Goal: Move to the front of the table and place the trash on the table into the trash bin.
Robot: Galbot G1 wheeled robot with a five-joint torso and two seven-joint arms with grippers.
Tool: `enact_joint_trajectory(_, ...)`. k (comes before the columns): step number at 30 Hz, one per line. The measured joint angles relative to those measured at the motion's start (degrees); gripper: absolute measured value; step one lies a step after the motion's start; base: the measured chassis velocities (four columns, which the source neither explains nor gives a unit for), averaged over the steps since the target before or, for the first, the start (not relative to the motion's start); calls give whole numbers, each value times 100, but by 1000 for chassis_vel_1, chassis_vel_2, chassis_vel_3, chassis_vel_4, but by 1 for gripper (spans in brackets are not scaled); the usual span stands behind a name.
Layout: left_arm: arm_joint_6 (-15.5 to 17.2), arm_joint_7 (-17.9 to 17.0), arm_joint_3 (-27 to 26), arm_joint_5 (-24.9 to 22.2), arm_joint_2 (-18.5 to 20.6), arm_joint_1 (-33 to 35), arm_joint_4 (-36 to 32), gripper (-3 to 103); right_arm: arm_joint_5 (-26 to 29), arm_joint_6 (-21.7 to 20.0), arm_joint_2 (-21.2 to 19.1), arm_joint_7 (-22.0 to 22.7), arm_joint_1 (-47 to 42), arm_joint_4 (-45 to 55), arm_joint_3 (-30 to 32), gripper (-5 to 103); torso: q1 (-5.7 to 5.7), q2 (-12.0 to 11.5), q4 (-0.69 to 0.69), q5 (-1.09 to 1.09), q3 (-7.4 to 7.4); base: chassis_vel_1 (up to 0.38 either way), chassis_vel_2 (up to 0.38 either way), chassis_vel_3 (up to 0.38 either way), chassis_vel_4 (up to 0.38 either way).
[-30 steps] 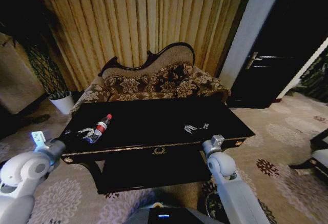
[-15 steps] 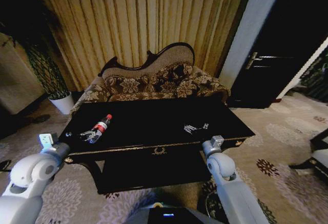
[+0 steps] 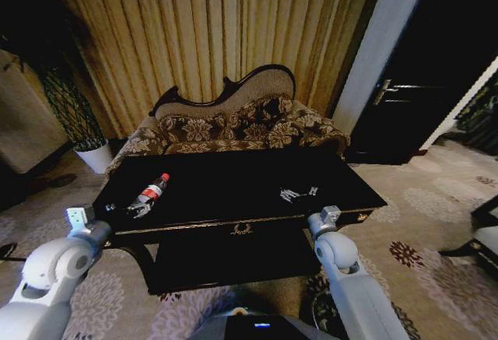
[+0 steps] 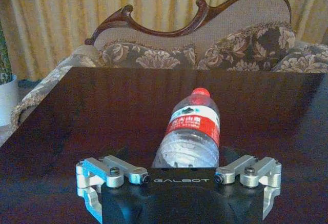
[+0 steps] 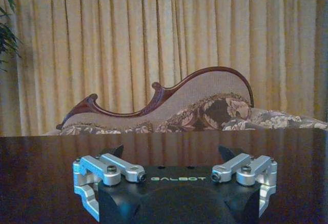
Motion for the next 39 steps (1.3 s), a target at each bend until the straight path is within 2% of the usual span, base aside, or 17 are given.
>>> enact_joint_trajectory(10, 0, -14, 24, 21, -23, -7, 49, 100, 1, 79, -3, 0, 11, -73, 8, 100, 0, 0, 0, 0, 0, 0, 0, 0, 0)
enact_joint_trajectory(12, 0, -16, 17, 19, -26, -5, 48, 103, 1, 82, 1, 0, 15, -77, 5, 100, 0, 0, 0, 0, 0, 0, 0, 0, 0)
enact_joint_trajectory(14, 0, -18, 1, 17, -38, 5, 46, 96, 0, 85, 12, 0, 21, -78, -3, 100, 0, 0, 0, 0, 0, 0, 0, 0, 0)
enact_joint_trajectory(15, 0, -18, 1, 17, -38, 5, 46, 96, 0, 85, 12, 0, 21, -78, -3, 100, 0, 0, 0, 0, 0, 0, 0, 0, 0)
enact_joint_trajectory(19, 0, -14, -31, 0, -58, 41, 27, 75, -5, 85, 25, 0, 19, -78, -13, 100, 0, 0, 0, 0, 0, 0, 0, 0, 0)
enact_joint_trajectory(20, 0, -14, -31, 0, -58, 41, 27, 75, -5, 85, 25, 0, 19, -78, -13, 100, 0, 0, 0, 0, 0, 0, 0, 0, 0)
enact_joint_trajectory(21, 0, -12, -37, -3, -61, 45, 26, 69, -5, 85, 25, 0, 16, -75, -13, 100, 0, 0, 0, 0, 0, 0, 0, 0, 0)
enact_joint_trajectory(23, 0, -10, -40, -4, -62, 45, 26, 69, -6, 85, 25, 0, 14, -69, -12, 100, 0, 0, 0, 0, 0, 0, 0, 0, 0)
enact_joint_trajectory(25, -2, 5, -47, -7, -62, 45, 12, 58, -6, 85, 16, 0, 13, -54, -5, 100, 0, 0, 0, 0, 0, 0, 0, 0, 0)
enact_joint_trajectory(28, -2, 30, -60, -9, -70, 48, -29, 48, -6, 86, 8, -1, 13, -29, 5, 100, 0, 0, 0, 0, 0, 0, 0, 0, 0)
enact_joint_trajectory(32, -3, 138, -90, 96, -101, 63, -94, 42, -6, 105, 10, 0, 11, -21, 20, 100, 0, 0, 0, 0, 0, 0, 0, 0, 0)
enact_joint_trajectory(34, -194, 478, -144, 420, -144, 74, -137, 41, 9, 175, 13, 0, -3, 12, 30, 100, 0, 0, 0, 0, 0, 0, 0, 0, 0)
enact_joint_trajectory(35, -577, 767, -159, 667, -162, 105, -148, 41, 62, 204, 8, 0, -21, 82, 31, 100, 0, 0, 0, 0, 0, 0, 0, 0, 0)
enact_joint_trajectory(36, -577, 767, -159, 667, -162, 105, -148, 41, 62, 204, 8, 0, -21, 82, 31, 100, 0, 0, 0, 0, 0, 0, 0, 0, 0)
enact_joint_trajectory(38, -1105, 1246, -193, 1087, -181, 128, -187, 41, 193, 213, -40, 0, -86, 270, -11, 100, 0, 0, 0, 0, 0, 0, 0, 0, 0)
enact_joint_trajectory(39, -1105, 1246, -193, 1087, -181, 128, -187, 41, 193, 213, -40, 0, -86, 270, -11, 100, 0, 0, 0, 0, 0, 0, 0, 0, 0)
